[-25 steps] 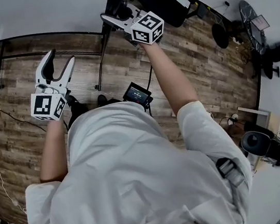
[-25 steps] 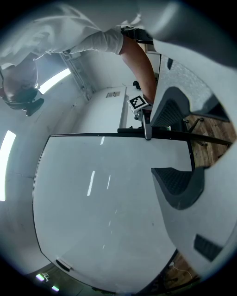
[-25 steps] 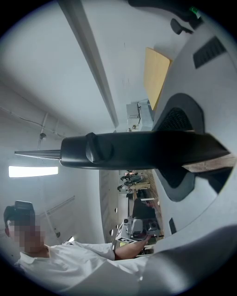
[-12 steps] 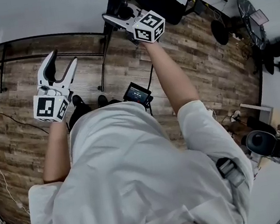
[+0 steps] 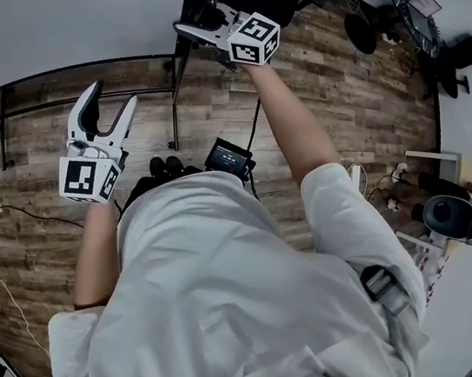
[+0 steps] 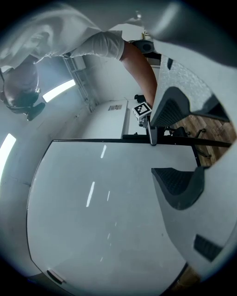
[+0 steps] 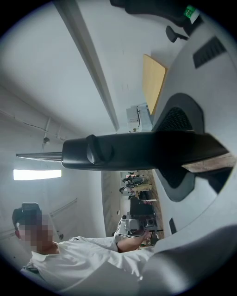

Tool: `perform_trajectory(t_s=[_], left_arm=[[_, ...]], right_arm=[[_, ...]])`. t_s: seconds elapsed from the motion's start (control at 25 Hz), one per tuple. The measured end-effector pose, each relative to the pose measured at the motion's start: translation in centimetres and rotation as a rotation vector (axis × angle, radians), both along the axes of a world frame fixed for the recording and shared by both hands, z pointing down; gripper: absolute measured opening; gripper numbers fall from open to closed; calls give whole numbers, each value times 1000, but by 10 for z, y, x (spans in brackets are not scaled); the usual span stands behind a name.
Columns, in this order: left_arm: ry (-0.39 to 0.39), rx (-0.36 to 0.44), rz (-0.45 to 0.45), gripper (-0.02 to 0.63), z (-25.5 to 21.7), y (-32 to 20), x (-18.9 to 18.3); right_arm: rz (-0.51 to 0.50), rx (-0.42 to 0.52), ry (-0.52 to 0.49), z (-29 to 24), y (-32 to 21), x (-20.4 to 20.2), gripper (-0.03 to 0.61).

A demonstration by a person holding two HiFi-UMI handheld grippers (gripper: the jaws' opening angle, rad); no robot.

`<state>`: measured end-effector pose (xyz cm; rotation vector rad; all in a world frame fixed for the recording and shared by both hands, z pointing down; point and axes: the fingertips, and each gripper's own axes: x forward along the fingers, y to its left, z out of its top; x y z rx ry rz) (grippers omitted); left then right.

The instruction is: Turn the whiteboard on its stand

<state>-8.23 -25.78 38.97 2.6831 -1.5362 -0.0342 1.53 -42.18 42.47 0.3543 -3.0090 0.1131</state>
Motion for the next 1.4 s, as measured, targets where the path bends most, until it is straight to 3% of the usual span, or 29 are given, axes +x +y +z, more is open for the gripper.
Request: perform_trajectory(t_s=[0.36, 0.8, 1.4], left_arm=[[5, -2, 20, 275, 6, 2, 13], [28, 10, -28, 275, -4, -4, 83], [29, 25, 25, 275, -10, 7, 144]], right_arm=[[-16, 0, 19, 2, 1, 15, 176], [-1, 1, 7, 0, 5, 53, 176], [14, -4, 2, -2, 13, 97, 176]])
